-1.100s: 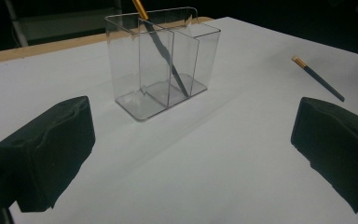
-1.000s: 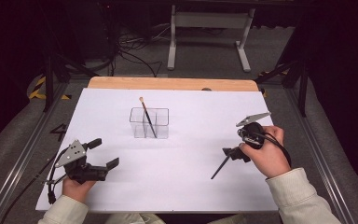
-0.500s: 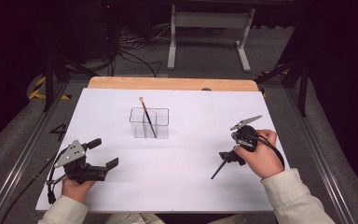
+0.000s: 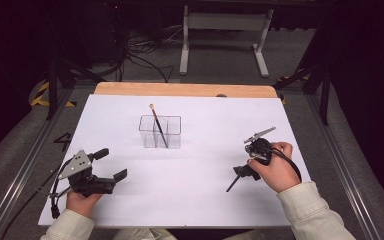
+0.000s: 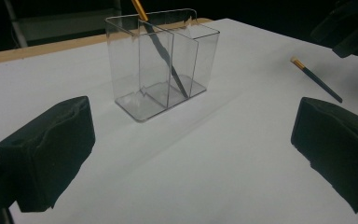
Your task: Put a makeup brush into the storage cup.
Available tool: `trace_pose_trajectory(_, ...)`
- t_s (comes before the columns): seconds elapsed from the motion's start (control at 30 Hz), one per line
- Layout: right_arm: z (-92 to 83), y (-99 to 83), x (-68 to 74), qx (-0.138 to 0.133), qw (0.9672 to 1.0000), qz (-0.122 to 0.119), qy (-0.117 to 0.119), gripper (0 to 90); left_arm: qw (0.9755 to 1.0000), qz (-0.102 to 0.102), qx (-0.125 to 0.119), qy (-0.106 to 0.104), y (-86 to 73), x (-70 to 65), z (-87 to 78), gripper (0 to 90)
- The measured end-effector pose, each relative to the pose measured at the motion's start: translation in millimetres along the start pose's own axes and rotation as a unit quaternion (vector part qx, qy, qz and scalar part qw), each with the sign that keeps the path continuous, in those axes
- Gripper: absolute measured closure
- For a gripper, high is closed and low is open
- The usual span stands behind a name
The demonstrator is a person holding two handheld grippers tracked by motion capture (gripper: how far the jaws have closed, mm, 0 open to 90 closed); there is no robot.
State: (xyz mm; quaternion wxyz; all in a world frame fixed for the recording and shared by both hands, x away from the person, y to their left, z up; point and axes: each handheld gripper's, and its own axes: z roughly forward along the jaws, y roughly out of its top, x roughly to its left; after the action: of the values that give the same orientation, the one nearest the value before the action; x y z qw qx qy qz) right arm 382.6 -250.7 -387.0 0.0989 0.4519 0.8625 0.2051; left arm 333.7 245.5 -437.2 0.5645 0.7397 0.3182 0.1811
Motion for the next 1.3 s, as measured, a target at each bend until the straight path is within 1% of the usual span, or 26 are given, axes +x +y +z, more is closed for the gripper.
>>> trace_pose_trajectory(0.27,5.8,-0.9,0.2,0.019,0.9998,0.004,-0.002,6.5,1.0000,0.000,0.000,-0.001,-0.1,0.1,0.2,0.4)
trace_pose_trajectory(0.33,6.4,-0.7,0.0,0.029,0.9996,0.002,-0.006,6.6,1.0000,0.000,0.000,-0.001,-0.1,0.1,0.2,0.4)
trace_pose_trajectory(0.37,6.9,-0.6,0.2,0.029,0.9995,0.005,-0.006,6.5,1.0000,-0.001,0.000,-0.001,-0.1,0.1,0.3,0.4)
trace_pose_trajectory(0.43,8.2,0.0,1.4,0.026,0.9995,0.019,0.003,6.6,1.0000,-0.001,0.000,0.000,-0.1,0.0,0.3,0.4)
trace_pose_trajectory(0.53,9.7,0.3,2.2,0.029,0.9994,0.019,0.006,6.6,1.0000,-0.001,0.001,0.000,-0.2,0.0,0.4,0.4)
trace_pose_trajectory(0.6,11.1,0.1,2.2,0.035,0.9991,0.015,0.019,6.6,1.0000,-0.001,0.001,0.000,-0.3,-0.1,0.2,0.4)
trace_pose_trajectory(0.63,12.6,0.1,1.5,0.034,0.9992,0.014,0.016,5.3,1.0000,-0.001,0.001,0.000,-0.4,-0.1,0.0,0.4)
trace_pose_trajectory(0.73,14.5,0.1,0.5,0.030,0.9992,0.023,0.011,5.2,1.0000,-0.001,0.002,0.000,-0.4,-0.1,-0.1,0.4)
trace_pose_trajectory(0.83,18.1,-0.7,0.6,0.035,0.9991,0.021,0.009,6.1,1.0000,-0.001,0.002,0.000,-0.4,0.0,0.0,0.4)
trace_pose_trajectory(0.93,20.8,-1.0,1.2,0.042,0.9987,0.029,0.006,6.4,1.0000,-0.002,0.002,0.000,-0.4,0.0,0.1,0.4)
trace_pose_trajectory(1.0,21.4,-0.8,1.1,0.042,0.9987,0.029,0.005,6.5,1.0000,-0.003,0.002,0.000,-0.4,-0.2,0.2,0.4)
trace_pose_trajectory(1.13,22.7,0.2,1.2,0.051,0.9981,0.036,0.000,6.9,1.0000,-0.001,0.002,0.000,-0.3,0.0,-0.1,0.4)
trace_pose_trajectory(1.2,24.1,0.3,1.5,0.054,0.9976,0.042,0.000,7.0,1.0000,-0.001,0.003,-0.001,-0.2,0.2,-0.4,0.4)
trace_pose_trajectory(1.3,26.7,-0.2,1.6,0.064,0.9968,0.048,-0.003,7.0,1.0000,-0.001,0.003,-0.001,-0.2,0.2,-0.4,0.4)
